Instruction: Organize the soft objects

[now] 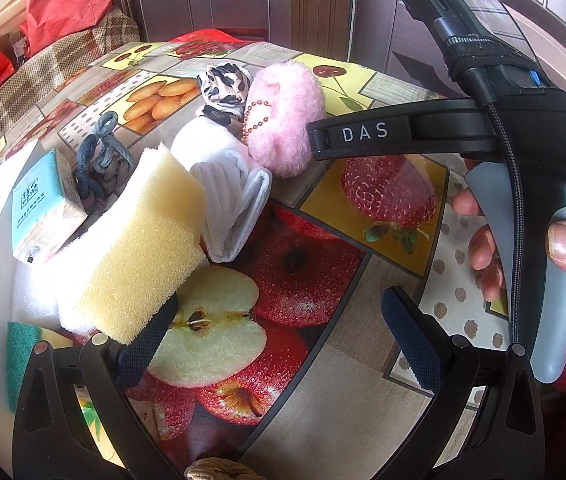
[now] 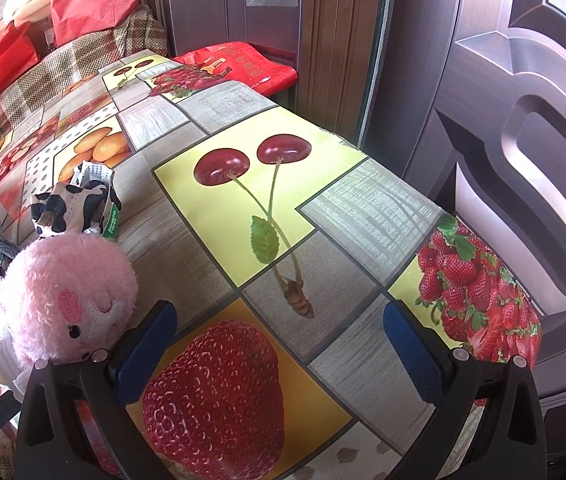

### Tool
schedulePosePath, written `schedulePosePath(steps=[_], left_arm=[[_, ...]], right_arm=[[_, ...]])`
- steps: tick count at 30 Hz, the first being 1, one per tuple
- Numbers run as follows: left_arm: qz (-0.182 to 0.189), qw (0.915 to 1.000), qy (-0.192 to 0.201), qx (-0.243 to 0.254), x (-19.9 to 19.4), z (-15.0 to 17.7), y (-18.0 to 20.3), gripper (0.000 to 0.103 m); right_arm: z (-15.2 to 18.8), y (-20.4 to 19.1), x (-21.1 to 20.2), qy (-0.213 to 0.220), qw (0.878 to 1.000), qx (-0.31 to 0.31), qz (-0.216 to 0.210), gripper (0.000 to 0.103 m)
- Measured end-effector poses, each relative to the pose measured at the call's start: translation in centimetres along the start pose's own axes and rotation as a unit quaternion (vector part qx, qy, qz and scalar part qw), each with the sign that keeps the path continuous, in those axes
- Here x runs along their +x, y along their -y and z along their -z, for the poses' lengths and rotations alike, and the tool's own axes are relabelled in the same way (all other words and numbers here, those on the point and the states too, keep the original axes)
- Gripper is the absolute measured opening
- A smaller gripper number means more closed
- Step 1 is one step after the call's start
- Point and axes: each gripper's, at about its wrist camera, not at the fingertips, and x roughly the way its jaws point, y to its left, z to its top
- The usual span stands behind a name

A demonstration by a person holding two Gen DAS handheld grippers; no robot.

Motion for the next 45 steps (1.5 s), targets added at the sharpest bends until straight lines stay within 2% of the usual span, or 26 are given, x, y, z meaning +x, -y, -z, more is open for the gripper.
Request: schedulePosePath(steps=[41, 43, 45], left_arm=[[0.005, 1.0, 0.002, 0.005, 0.3, -0.4, 0.5, 0.102], [0.006, 0.9999, 0.013, 0.005, 0.0, -0.5, 0.5, 0.102], [0.02, 0.9983, 0.052, -0.015, -1.9, -0.6, 0.1, 0.102]], right_arm=[[0.0, 0.1, 0.0, 0.0, 1.0, -0.001, 0.001, 0.103], [0.0, 0.0, 0.0, 0.0, 1.0, -0.001, 0.001, 0.103], [0.0, -0.1, 0.0, 0.0, 1.0, -0.001, 0.001, 0.103]])
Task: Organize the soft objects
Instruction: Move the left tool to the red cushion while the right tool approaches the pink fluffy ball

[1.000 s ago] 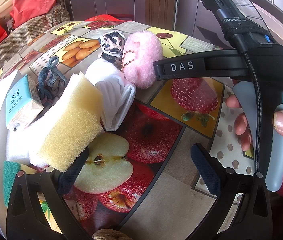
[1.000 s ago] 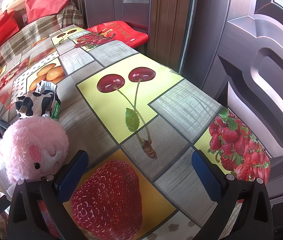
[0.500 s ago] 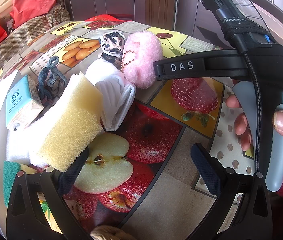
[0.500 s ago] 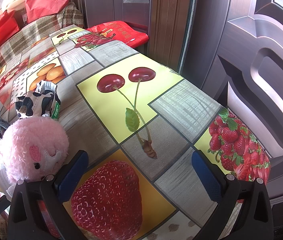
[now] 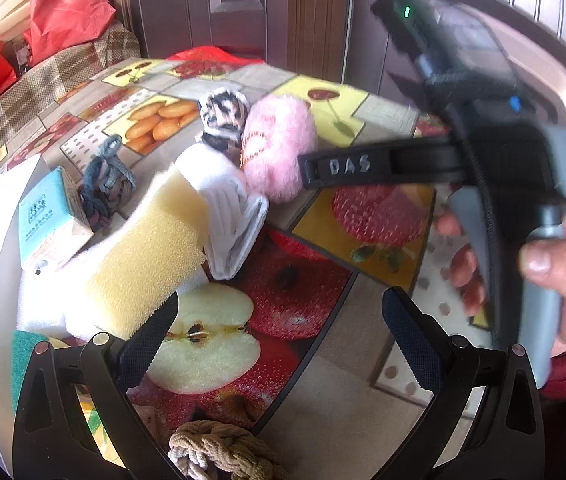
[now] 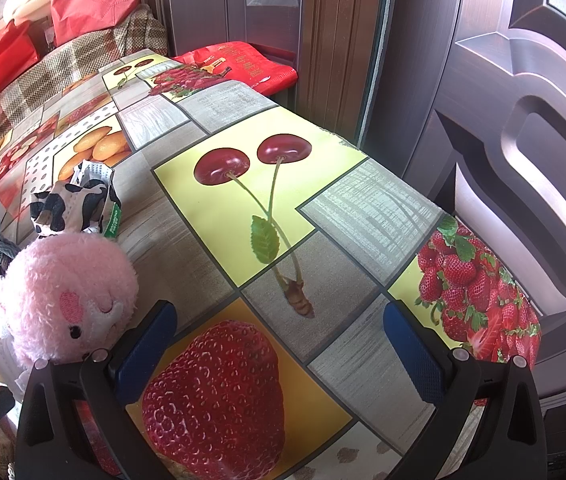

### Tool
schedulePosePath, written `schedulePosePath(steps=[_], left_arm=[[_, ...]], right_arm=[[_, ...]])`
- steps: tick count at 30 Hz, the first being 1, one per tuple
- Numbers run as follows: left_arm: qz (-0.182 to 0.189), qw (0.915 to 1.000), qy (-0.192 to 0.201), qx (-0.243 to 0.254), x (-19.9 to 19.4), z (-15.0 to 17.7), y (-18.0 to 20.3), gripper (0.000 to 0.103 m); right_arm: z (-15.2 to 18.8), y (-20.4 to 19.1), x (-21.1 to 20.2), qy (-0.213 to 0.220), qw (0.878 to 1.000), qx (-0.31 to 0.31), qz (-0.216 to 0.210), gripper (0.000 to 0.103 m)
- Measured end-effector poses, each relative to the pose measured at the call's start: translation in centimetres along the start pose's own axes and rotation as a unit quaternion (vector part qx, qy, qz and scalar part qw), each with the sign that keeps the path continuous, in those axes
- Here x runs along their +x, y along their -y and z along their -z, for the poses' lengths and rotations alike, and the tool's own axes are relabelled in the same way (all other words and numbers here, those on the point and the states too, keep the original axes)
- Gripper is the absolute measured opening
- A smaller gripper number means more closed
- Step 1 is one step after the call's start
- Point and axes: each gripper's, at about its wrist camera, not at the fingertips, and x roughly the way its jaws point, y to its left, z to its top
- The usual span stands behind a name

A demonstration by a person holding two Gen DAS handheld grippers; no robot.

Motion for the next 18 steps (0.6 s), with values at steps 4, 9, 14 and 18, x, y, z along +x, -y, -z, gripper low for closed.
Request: schedulePosePath(steps=[4, 9, 14, 18], left_arm=[[0.042, 0.9945, 0.086, -0.043, -5.6, -1.3, -0.5, 0.102], [0.015, 0.9797, 0.181, -0.085, -14.0, -1.1, -3.1, 0.103], [-0.092, 0.9585, 0.225, -0.148, -19.7, 4.0, -8.6, 0.103], [-0.106, 0.9346, 0.265, -0.212, -21.7, 10.5, -12.1, 0.103]], right_arm=[[0.0, 0.0, 0.0, 0.0, 1.0, 0.0, 0.001, 0.103], [0.0, 0.0, 0.0, 0.0, 1.0, 0.0, 0.0, 0.103], [0.0, 0.1, 0.0, 0.0, 1.0, 0.0, -0.002, 0.103], [0.0, 0.7, -0.6, 0.014, 0.999, 0.01, -0.034, 0.103]])
